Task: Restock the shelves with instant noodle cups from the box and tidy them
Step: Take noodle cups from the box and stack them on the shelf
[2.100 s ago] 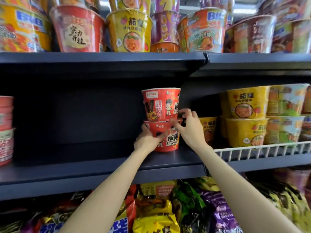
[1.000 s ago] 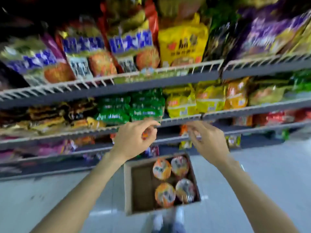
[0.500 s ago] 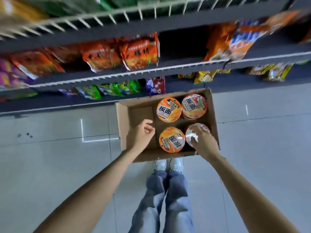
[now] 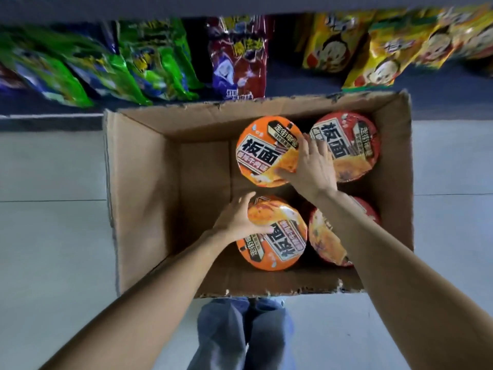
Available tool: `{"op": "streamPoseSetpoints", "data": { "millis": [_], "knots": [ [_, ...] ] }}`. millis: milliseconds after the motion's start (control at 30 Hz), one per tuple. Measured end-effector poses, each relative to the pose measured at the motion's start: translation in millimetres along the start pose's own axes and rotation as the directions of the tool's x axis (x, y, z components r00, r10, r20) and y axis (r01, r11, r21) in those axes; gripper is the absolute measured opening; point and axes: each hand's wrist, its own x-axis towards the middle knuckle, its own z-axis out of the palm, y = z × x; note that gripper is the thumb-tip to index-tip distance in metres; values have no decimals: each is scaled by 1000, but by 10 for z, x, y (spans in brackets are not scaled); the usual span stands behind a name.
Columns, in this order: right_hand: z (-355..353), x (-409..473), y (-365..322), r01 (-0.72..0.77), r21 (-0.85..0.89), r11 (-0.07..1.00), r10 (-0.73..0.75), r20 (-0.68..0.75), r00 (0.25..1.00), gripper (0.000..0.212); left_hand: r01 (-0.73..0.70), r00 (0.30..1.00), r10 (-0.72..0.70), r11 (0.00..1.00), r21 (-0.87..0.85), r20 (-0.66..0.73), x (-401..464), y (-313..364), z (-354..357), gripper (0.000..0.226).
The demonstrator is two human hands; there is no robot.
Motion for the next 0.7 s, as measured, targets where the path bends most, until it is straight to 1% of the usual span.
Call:
{"op": "streamPoseSetpoints", "data": {
  "millis": [100, 133, 167, 233, 267, 300, 367, 433, 500, 567, 633, 700],
  "knots": [
    [97, 266, -103, -72, -110, 991, 72, -2, 997, 109, -45, 998, 45, 999, 16, 40, 70, -28, 108, 97],
    [98, 332, -140, -105, -122, 987, 103, -22, 994, 109, -39, 998, 38, 999, 32, 45, 74, -42, 113, 98],
    [76, 376, -174, -138, -108, 985, 133, -46, 990, 102, -28, 999, 26, 999, 44, 46, 65, -57, 98, 98],
    [36, 399, -218, -150, 5, 989, 150, -92, 984, 80, -22, 1000, 22, 998, 57, 6, 23, -116, 35, 94],
    [32, 371, -236, -103, 77, 992, 111, -106, 988, 70, -23, 999, 25, 998, 50, -26, -18, -151, -12, 89],
    [47, 320, -257, -35, 147, 988, 51, -103, 993, 64, -20, 998, 22, 999, 38, -57, -71, -190, -67, 84],
    [100, 188, -301, 82, 304, 949, -66, -61, 996, 58, 10, 994, -8, 1000, 16, -109, -186, -286, -178, 77],
    [139, 89, -330, 97, 416, 904, -91, -33, 995, 51, 68, 989, -64, 997, 24, -131, -299, -389, -272, 77],
    [110, 25, -347, 49, 475, 879, -31, -47, 998, 44, 141, 981, -131, 988, 65, -146, -433, -451, -352, 83],
    [-15, -63, -339, -7, 512, 859, 57, -82, 995, 41, 206, 965, -191, 976, 69, -179, -592, -457, -448, 90],
    [-239, -234, -296, -46, 537, 842, 128, -117, 985, 41, 244, 948, -235, 970, 16, -213, -776, -428, -559, 90],
    [-539, -514, -236, -76, 606, 792, 194, -132, 972, 40, 250, 936, -255, 967, -52, -244, -973, -373, -674, 85]
  ]
}}
